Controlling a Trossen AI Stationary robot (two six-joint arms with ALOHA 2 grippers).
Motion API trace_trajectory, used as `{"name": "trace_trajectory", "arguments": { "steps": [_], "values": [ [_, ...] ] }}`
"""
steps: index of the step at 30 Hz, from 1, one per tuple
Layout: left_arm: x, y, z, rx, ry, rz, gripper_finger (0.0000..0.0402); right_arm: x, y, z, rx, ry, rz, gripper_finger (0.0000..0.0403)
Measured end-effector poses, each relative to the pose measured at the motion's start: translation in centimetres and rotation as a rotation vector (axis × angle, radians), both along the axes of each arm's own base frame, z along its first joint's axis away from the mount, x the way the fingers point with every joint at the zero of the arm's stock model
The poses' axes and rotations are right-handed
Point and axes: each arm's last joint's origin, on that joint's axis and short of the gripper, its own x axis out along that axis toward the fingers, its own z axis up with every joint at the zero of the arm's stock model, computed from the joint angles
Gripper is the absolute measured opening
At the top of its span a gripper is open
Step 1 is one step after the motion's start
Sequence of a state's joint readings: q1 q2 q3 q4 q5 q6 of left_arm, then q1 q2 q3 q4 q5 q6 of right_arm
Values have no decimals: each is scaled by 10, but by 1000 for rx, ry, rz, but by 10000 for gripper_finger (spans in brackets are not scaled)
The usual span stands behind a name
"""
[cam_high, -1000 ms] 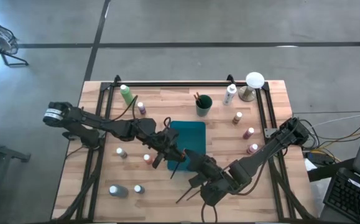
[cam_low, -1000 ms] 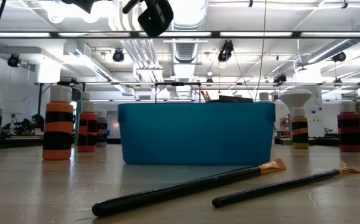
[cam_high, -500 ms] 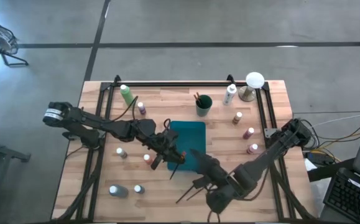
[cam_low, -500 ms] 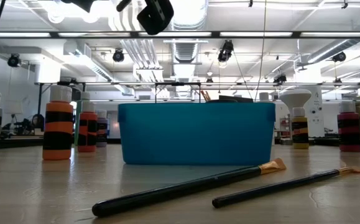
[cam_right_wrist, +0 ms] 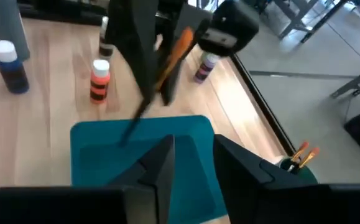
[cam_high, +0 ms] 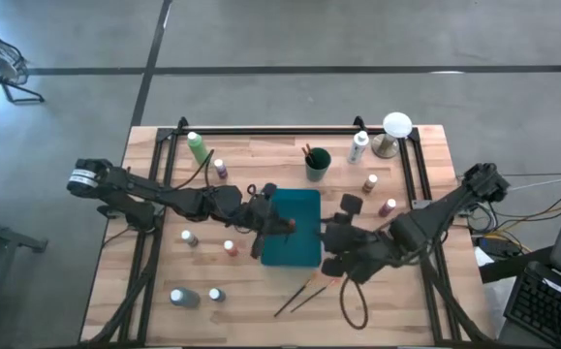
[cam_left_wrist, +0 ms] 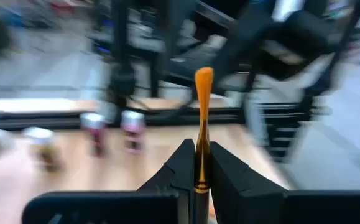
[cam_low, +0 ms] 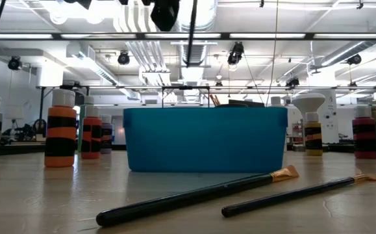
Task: Pick & Place Paint Supplies
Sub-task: Put the gold paint brush into the green cup
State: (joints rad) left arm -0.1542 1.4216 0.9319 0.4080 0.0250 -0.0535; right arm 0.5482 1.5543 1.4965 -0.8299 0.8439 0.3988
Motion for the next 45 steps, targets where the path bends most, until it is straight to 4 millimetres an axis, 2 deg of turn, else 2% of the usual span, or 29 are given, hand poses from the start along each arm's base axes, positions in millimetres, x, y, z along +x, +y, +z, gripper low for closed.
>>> {"name": "trace_trajectory", "arguments": {
  "steps": [3,6,10,12,14,17,20,23,29,35,45],
  "values": [
    [0,-5,3,102,-24,63,28,-8,-7,-2,-15,-53,-40,111],
    [-1,-12,8,162,-48,72,28,-28,-21,-4,-44,-130,-147,106],
    [-2,-21,12,195,-65,78,28,-57,-40,-11,34,-251,-234,96],
    [-2,-22,13,211,-68,97,28,-64,-44,-17,91,-331,-237,93],
    [-2,-22,13,220,-66,111,28,-69,-46,-24,142,-400,-197,92],
    [-3,-22,13,213,-80,122,28,-71,-46,-29,219,-513,-48,97],
    [-3,-22,13,212,-82,120,28,-73,-45,-33,227,-643,94,105],
    [-3,-23,14,217,-89,120,28,-75,-46,-36,211,-752,118,109],
    [-3,-22,15,264,-101,131,28,-70,-47,-44,217,-755,101,93],
    [-3,-22,15,276,-102,136,28,-57,-39,-36,201,-750,112,85],
    [-3,-22,15,279,-94,134,28,-23,-24,-25,155,-660,111,136]
  ]
}}
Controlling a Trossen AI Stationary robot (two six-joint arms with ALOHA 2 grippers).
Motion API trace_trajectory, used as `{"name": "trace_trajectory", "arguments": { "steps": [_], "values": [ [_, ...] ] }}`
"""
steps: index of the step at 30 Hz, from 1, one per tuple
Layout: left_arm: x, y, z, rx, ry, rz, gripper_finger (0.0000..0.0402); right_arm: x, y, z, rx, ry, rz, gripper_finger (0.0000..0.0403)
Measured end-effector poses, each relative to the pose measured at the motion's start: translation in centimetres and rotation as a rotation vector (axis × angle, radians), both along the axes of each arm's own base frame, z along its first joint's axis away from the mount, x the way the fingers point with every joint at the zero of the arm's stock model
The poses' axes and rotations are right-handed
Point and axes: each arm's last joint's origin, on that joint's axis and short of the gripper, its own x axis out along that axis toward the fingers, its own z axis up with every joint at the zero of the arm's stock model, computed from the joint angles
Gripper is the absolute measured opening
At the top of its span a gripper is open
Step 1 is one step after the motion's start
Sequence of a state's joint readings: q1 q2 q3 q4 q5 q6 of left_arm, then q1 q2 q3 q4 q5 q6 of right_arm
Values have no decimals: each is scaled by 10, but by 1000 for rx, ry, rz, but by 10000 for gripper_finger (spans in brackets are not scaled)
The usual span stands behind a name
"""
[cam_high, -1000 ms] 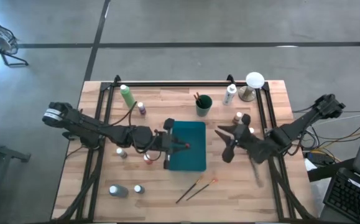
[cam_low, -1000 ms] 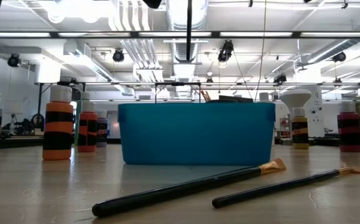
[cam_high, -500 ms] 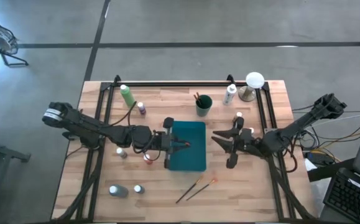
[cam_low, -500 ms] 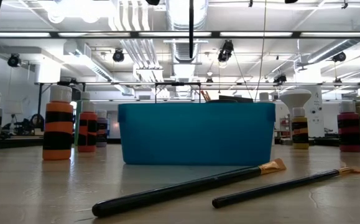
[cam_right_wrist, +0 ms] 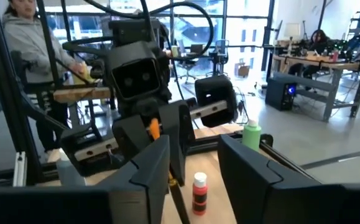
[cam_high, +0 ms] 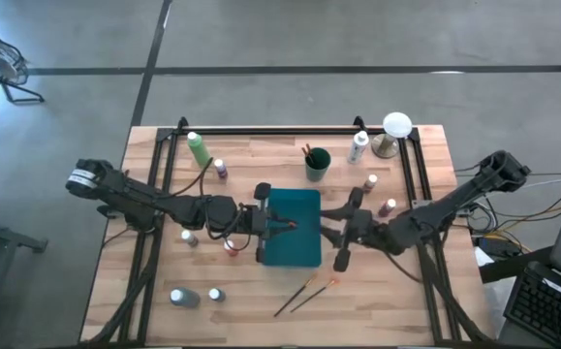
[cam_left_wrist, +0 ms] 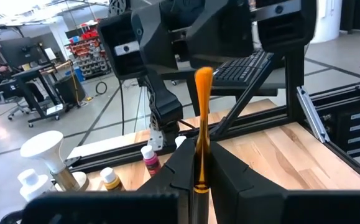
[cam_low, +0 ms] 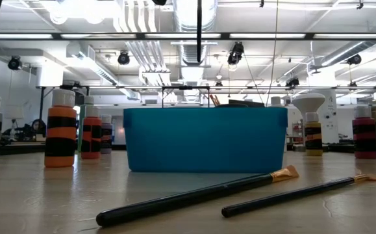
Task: Pick & Place Paint Supplies
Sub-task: Put the gold paint brush into the green cup
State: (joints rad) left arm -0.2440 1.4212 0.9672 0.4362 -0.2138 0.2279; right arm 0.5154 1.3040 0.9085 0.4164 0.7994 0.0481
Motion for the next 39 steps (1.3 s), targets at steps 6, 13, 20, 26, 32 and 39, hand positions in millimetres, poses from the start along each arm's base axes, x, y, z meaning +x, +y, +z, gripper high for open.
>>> {"name": "trace_trajectory", "arguments": {
  "steps": [6,13,20,26,32,39],
  "values": [
    [0,-1,-1,3,11,-5,28,11,1,5,-6,33,-14,161],
    [0,-1,-2,4,15,-11,28,24,-12,3,70,103,57,163],
    [0,-1,-3,7,28,-12,28,25,-14,2,69,116,55,138],
    [0,-1,-1,-41,24,4,28,23,-11,0,84,133,88,127],
    [1,1,6,-88,1,63,28,28,-9,-2,82,135,110,143],
    [1,1,7,-98,-2,64,28,32,-10,-2,58,116,98,166]
  ]
}}
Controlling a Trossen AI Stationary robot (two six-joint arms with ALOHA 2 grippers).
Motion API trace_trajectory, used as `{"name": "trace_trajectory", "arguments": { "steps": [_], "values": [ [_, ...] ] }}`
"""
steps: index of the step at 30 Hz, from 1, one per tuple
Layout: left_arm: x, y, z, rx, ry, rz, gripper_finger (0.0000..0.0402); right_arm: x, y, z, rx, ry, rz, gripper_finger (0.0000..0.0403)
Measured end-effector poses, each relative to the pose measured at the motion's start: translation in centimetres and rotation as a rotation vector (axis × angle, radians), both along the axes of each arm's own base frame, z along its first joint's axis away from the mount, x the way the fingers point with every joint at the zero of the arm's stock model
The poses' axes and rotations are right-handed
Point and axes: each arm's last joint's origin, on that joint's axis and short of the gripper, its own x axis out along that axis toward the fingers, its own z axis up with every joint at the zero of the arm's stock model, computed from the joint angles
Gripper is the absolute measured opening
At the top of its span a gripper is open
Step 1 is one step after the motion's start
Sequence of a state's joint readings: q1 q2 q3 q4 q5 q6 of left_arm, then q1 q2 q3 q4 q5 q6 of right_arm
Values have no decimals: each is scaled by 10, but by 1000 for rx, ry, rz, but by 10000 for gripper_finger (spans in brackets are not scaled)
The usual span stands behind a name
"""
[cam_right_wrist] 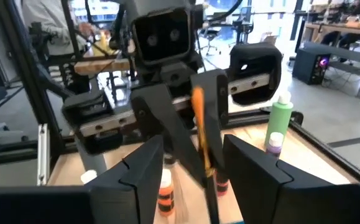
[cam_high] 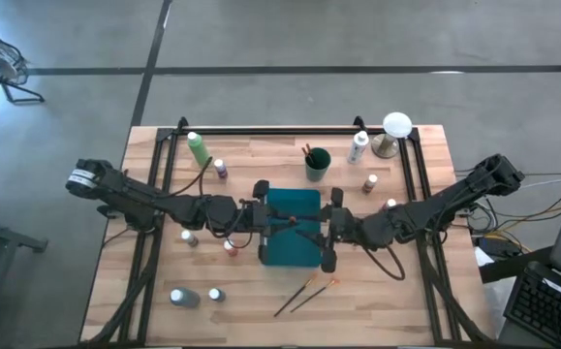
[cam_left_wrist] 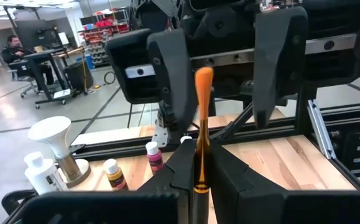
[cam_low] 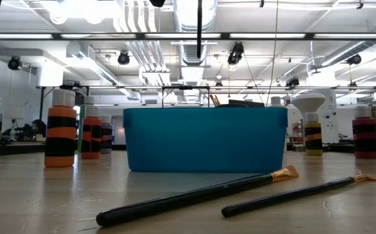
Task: Pick & Place Paint Supplies
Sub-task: Put the gold paint brush into the green cup
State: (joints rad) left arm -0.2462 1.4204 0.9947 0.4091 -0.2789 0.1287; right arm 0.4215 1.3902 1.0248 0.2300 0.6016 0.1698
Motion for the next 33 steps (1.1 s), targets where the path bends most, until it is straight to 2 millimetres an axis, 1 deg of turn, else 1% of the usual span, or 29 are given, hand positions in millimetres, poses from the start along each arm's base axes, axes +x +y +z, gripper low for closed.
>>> {"name": "trace_trajectory", "arguments": {
  "steps": [5,8,13,26,33],
  "values": [
    [0,0,0,0,2,0,28,9,-3,-4,-22,5,-18,171],
    [0,0,-1,2,11,0,28,13,-2,-3,-56,10,-16,161],
    [0,0,-2,5,25,0,28,14,-1,6,-83,-3,-11,125],
    [0,0,-2,7,24,-1,28,14,-1,5,-93,3,-11,16],
    [0,0,-2,11,24,-1,28,14,-2,4,-88,13,-14,11]
  ]
}}
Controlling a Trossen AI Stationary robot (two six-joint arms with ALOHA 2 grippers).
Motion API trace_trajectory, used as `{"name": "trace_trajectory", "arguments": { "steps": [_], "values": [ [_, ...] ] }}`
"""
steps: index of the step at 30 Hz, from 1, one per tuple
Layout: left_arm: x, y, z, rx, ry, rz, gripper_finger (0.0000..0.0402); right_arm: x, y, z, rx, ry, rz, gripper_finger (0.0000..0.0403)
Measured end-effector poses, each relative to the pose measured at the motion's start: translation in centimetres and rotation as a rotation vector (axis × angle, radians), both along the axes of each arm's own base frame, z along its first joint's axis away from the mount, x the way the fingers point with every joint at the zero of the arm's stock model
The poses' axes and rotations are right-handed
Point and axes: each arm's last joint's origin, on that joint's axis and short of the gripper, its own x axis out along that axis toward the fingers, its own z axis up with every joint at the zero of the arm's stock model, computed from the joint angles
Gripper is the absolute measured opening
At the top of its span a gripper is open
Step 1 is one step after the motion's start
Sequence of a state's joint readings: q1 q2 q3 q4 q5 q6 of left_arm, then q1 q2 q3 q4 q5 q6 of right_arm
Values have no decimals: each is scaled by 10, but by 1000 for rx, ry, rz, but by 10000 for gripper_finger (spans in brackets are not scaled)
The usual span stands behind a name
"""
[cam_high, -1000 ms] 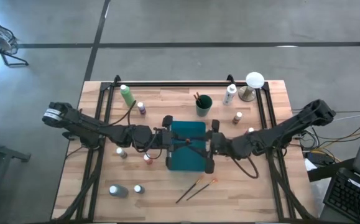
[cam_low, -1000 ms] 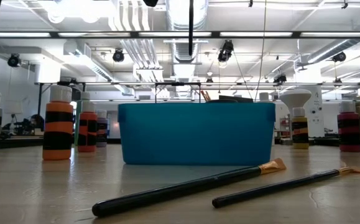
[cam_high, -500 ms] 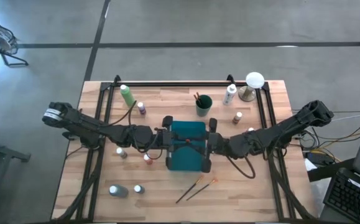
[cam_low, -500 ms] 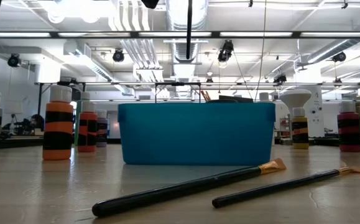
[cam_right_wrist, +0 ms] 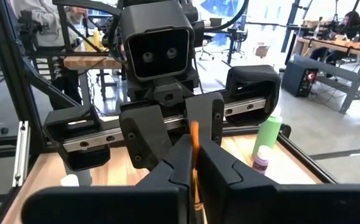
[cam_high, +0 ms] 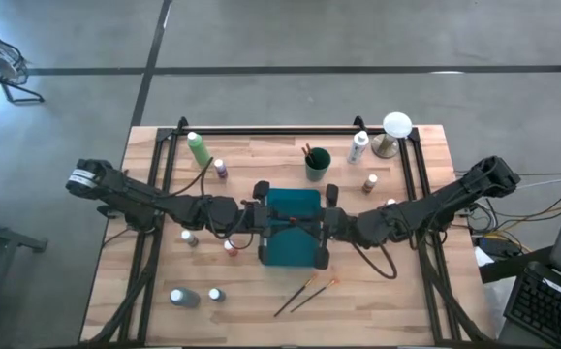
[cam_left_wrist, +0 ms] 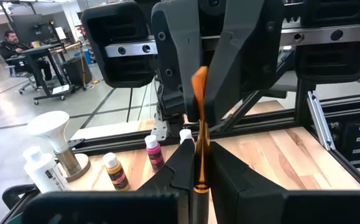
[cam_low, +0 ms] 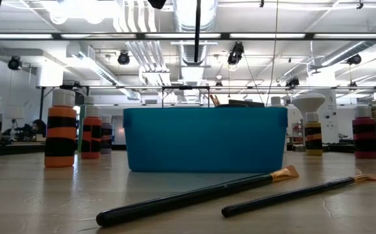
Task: Pick & Place Paint Supplies
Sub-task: Put the gold paint brush into the green cup
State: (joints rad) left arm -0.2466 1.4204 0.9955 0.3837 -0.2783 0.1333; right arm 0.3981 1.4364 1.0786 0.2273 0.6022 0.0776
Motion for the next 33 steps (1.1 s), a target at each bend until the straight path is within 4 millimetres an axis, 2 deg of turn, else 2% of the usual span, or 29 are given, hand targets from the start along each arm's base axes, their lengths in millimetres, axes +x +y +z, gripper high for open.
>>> {"name": "trace_trajectory", "arguments": {
  "steps": [12,16,22,27,33],
  "values": [
    [0,0,3,-2,-14,0,28,0,0,-1,15,5,1,75],
    [0,0,3,-1,-13,-3,28,0,0,-1,15,0,0,85],
    [0,0,3,-1,-12,-3,28,1,-2,-1,7,-1,-6,63],
    [0,0,2,-2,-10,-3,28,1,-2,-1,-21,8,-4,19],
    [0,0,3,-10,-17,-4,29,1,-2,-2,-34,16,-3,11]
  ]
}}
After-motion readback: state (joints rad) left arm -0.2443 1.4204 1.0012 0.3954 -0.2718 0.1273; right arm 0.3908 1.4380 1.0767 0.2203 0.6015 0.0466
